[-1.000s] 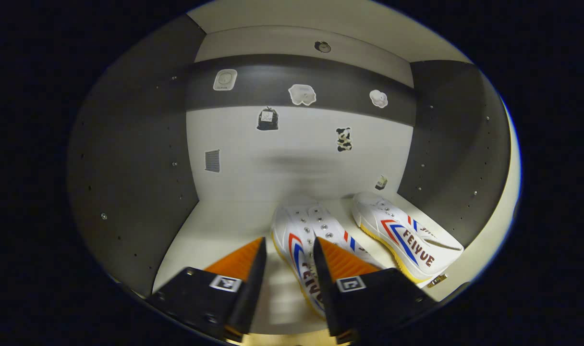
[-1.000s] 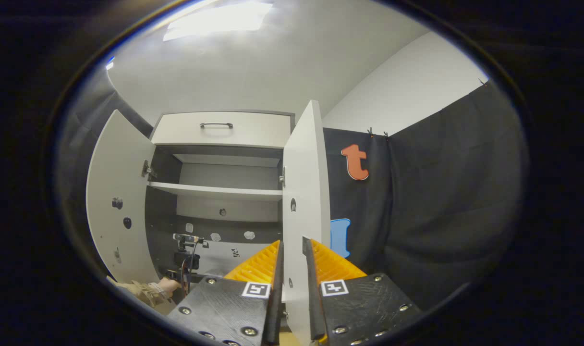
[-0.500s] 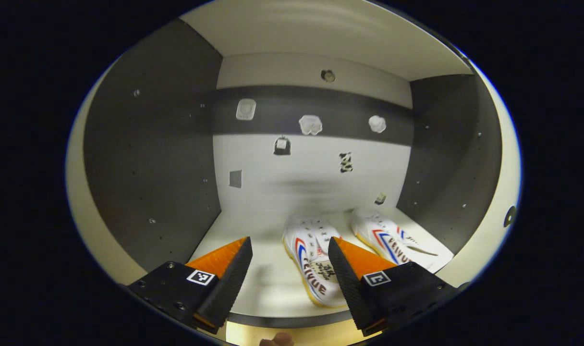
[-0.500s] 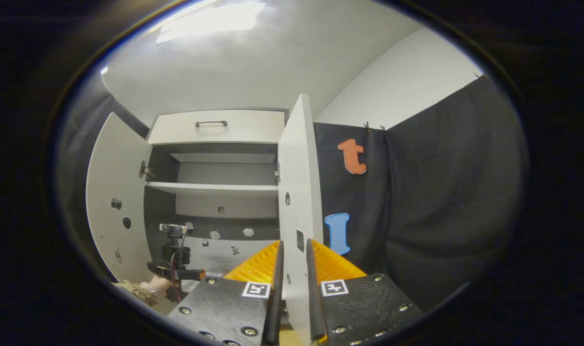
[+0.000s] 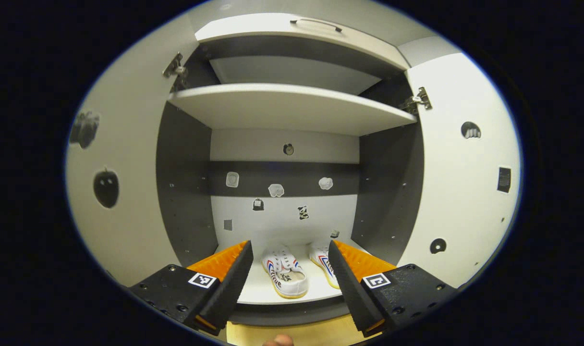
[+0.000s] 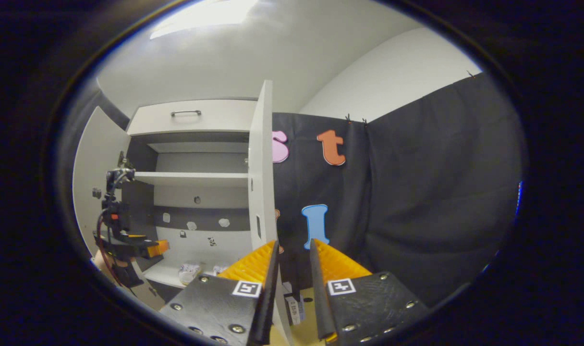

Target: Grab one shoe with the right hand and put it into the shoe cabinet, grab the other shoe with the left hand and put it into the shoe cabinet; then close the right door with the right hand and the left door with the left hand.

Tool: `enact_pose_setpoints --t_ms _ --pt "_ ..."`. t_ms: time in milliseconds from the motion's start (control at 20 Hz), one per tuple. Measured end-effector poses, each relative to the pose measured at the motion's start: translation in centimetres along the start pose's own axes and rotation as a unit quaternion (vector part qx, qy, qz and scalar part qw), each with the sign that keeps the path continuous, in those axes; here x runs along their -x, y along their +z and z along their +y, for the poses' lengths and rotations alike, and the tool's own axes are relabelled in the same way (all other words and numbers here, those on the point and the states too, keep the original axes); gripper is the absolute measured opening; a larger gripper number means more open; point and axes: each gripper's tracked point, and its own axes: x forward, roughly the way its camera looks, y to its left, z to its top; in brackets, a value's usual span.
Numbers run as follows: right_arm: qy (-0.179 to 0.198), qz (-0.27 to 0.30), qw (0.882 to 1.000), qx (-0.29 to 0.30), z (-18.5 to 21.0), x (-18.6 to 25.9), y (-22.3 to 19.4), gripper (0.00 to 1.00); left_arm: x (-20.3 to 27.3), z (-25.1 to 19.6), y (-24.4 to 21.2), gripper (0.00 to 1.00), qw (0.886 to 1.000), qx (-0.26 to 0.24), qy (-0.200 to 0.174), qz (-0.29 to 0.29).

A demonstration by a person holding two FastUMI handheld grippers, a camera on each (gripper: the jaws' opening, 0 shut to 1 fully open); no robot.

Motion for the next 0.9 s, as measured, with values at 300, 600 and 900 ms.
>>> enact_pose_setpoints --t_ms 300,600,900 --pt "-0.003 0.025 0.999 -0.024 -1.4 -2.5 -2.9 0.74 5.9 0.6 3.3 0.95 1.000 0.006 -0.001 -0.001" --pt "0.017 0.051 0.998 -0.034 -1.4 -3.7 -4.9 0.74 9.2 2.1 5.5 0.95 1.000 0.019 0.007 -0.012" --pt "0.072 0.069 0.992 -0.072 0.4 -3.5 -5.3 0.74 10.7 2.9 6.0 0.95 0.999 0.024 0.019 -0.020"
